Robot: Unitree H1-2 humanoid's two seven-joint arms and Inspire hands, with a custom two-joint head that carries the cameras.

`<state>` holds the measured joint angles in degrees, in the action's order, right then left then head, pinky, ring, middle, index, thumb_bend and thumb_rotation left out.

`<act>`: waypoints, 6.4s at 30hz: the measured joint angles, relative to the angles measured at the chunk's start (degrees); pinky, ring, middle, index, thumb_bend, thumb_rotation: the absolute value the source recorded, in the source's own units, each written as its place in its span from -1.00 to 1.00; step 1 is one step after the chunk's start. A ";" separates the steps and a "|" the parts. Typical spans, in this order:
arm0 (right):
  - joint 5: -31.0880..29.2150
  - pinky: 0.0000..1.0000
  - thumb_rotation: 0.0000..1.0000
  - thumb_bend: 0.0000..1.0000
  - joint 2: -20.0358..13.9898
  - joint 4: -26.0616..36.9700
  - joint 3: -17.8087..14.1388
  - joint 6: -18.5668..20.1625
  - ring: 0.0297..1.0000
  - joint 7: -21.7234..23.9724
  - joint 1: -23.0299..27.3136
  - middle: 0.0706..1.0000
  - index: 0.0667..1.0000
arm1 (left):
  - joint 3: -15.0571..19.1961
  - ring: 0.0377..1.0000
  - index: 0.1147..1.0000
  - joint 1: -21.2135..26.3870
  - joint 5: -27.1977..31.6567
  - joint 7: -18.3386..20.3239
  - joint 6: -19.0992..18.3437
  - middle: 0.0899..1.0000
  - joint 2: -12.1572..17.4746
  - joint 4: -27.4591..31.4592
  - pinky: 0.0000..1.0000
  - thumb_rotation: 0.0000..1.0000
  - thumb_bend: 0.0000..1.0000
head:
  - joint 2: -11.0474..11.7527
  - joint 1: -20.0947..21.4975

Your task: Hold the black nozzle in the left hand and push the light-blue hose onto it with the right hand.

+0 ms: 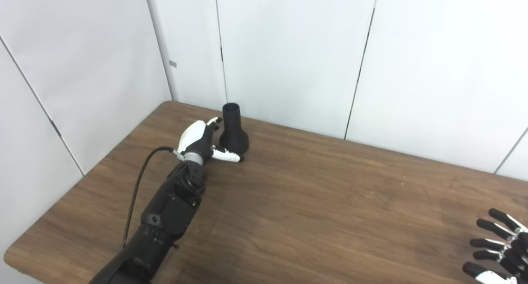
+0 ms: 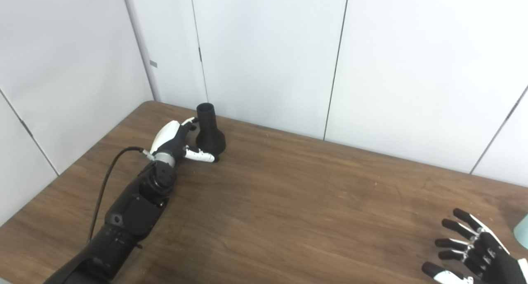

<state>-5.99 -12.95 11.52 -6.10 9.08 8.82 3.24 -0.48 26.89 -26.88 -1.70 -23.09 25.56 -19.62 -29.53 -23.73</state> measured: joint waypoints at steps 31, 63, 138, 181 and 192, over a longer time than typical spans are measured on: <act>-0.06 0.02 -0.87 0.43 -0.10 0.60 -0.23 0.59 0.18 -0.01 -0.18 0.46 0.58 | -3.05 0.79 0.60 1.83 0.22 -0.70 0.28 0.68 -0.28 -3.67 0.84 -0.61 0.78 | -0.44 0.88; 0.76 -0.02 -0.68 0.42 -0.08 0.58 -0.32 0.59 0.17 -0.34 0.20 0.45 0.54 | -2.55 0.02 -0.16 3.62 1.84 -10.33 15.33 -0.13 -1.13 -13.78 -0.14 -1.00 0.05 | -0.62 1.50; 17.05 -0.02 -0.54 0.65 -21.87 18.60 0.90 17.64 0.34 8.23 9.22 0.63 0.68 | -30.10 -0.22 -0.10 2.51 -4.76 1.41 33.57 -0.24 -12.28 -1.68 -0.26 -1.00 0.05 | -3.96 33.38; 50.39 0.68 -0.49 0.82 -22.60 -21.49 6.45 14.69 0.85 26.27 31.25 0.85 0.79 | -28.71 -0.14 -0.10 1.56 -4.21 -0.04 43.05 -0.30 -8.26 -4.05 -0.05 -1.00 0.04 | 1.32 51.42; 46.15 0.58 -0.57 0.79 -22.02 -32.38 11.12 15.04 0.79 19.64 34.32 0.80 0.77 | -28.12 -0.13 -0.10 0.30 -3.96 0.38 42.57 -0.24 -7.77 -2.08 -0.09 -1.00 0.05 | 0.62 50.36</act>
<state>40.16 -34.97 -20.86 5.02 24.12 28.46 37.56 -28.60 27.19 -30.85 -1.32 19.49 17.79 -21.71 -28.92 26.63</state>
